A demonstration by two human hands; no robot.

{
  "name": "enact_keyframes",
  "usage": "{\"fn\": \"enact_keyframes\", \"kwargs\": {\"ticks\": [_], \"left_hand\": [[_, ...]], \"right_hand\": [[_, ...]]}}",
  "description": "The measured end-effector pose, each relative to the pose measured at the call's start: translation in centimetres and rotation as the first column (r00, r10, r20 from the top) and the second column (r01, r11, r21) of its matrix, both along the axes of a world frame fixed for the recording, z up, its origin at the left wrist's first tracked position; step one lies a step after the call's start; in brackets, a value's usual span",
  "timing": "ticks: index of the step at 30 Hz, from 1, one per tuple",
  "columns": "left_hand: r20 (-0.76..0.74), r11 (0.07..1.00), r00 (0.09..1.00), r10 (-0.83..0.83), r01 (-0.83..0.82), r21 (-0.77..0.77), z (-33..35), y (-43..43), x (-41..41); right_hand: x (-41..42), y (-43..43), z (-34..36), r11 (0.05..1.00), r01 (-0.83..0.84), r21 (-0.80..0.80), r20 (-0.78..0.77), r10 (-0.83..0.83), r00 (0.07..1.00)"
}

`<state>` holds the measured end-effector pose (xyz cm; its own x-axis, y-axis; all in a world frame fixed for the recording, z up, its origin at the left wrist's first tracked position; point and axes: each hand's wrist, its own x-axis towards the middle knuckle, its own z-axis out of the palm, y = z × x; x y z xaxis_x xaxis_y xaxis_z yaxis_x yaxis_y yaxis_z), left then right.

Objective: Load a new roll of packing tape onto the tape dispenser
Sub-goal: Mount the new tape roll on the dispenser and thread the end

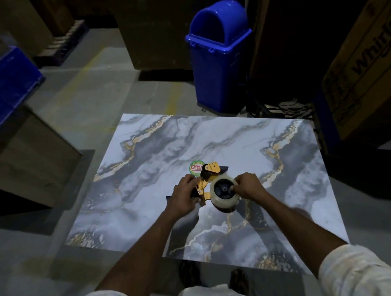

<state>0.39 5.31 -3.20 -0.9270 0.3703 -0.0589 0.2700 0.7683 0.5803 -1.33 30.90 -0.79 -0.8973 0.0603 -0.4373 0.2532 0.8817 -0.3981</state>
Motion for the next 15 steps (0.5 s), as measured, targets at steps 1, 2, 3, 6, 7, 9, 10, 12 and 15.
{"fn": "enact_keyframes", "kwargs": {"ticks": [1, 2, 3, 6, 7, 9, 10, 12, 15], "left_hand": [[0.005, 1.0, 1.0, -0.006, 0.006, 0.005, 0.1, 0.0, -0.2], [0.01, 1.0, 1.0, -0.012, 0.012, 0.013, 0.3, -0.1, -0.5], [0.013, 1.0, 1.0, -0.016, 0.016, 0.024, 0.5, -0.1, -0.7], [0.018, 0.999, 0.999, -0.027, 0.026, 0.039, 0.7, -0.3, -0.9], [0.013, 0.999, 0.999, -0.035, 0.034, 0.039, 0.6, -0.4, -1.0], [0.002, 0.998, 0.999, -0.053, 0.053, 0.043, 0.2, -0.7, -1.3], [0.0, 0.997, 0.998, -0.063, 0.063, 0.046, 0.0, -0.8, -1.4], [-0.004, 0.997, 0.997, -0.071, 0.072, 0.042, -0.3, -0.8, -1.8], [0.0, 0.996, 0.997, -0.081, 0.081, 0.042, -0.5, -1.0, -2.2]], "right_hand": [[0.8, -0.8, -0.5, 0.995, 0.087, -0.046, -0.06, -0.09, 0.994], [1.8, -1.9, -0.9, 0.984, 0.161, -0.075, -0.11, -0.168, 0.98], [2.8, -3.1, -1.2, 0.972, 0.215, -0.091, -0.118, -0.225, 0.967], [4.3, -5.5, -1.7, 0.954, 0.293, -0.072, -0.108, -0.299, 0.948], [4.3, -5.7, -1.7, 0.951, 0.301, -0.071, -0.122, -0.307, 0.944], [3.9, -5.1, -1.7, 0.96, 0.267, -0.082, -0.152, -0.277, 0.949], [3.6, -4.6, -1.7, 0.97, 0.227, -0.09, -0.16, -0.239, 0.958], [3.3, -3.5, -1.2, 0.975, 0.158, -0.159, -0.144, -0.182, 0.973], [2.8, -2.1, -0.4, 0.963, 0.034, -0.268, -0.133, -0.072, 0.988]]}}
